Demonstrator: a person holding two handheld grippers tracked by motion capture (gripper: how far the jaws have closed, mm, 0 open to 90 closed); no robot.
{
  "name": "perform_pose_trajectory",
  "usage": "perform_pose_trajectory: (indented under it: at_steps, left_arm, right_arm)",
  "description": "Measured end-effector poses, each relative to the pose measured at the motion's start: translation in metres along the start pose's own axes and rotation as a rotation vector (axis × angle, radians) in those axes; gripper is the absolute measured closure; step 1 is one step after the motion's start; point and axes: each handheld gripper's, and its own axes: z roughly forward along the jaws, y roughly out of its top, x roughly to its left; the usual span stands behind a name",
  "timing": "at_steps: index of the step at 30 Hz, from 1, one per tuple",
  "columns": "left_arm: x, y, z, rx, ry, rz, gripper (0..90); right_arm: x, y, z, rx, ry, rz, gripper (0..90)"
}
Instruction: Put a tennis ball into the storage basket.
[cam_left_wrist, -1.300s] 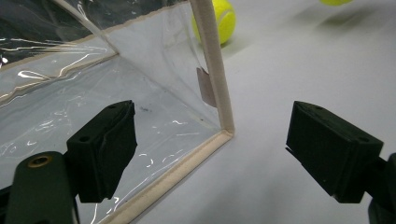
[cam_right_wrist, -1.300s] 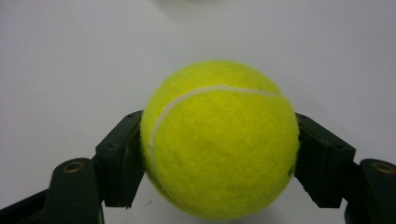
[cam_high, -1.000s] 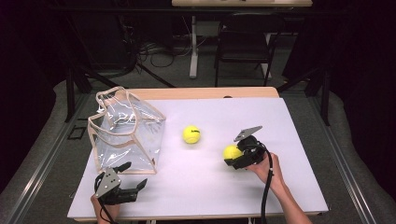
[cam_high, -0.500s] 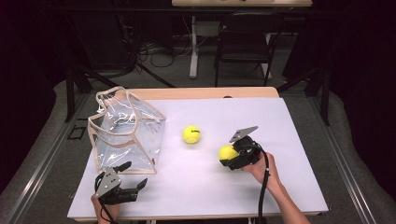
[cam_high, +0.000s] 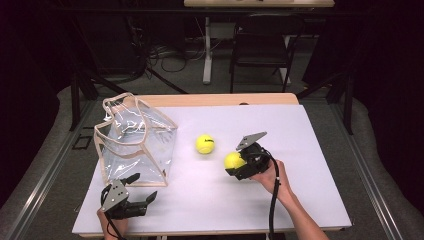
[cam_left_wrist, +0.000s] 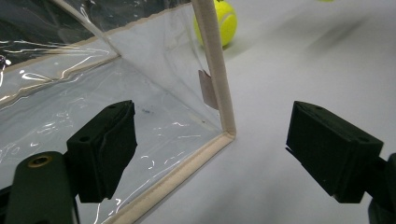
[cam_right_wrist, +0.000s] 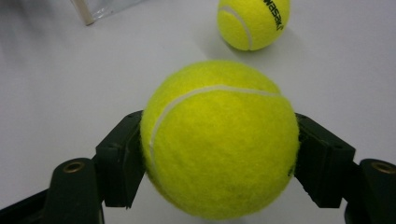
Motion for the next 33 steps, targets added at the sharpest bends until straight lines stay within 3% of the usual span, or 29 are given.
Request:
perform_pose_trajectory:
  at_steps: [33]
  left_arm:
    - [0.0, 0.0, 0.0, 0.0, -0.004, 0.002, 16.0]
  right_arm:
    - [0.007, 0.036, 0.017, -0.013, 0.056, -0.061, 26.4]
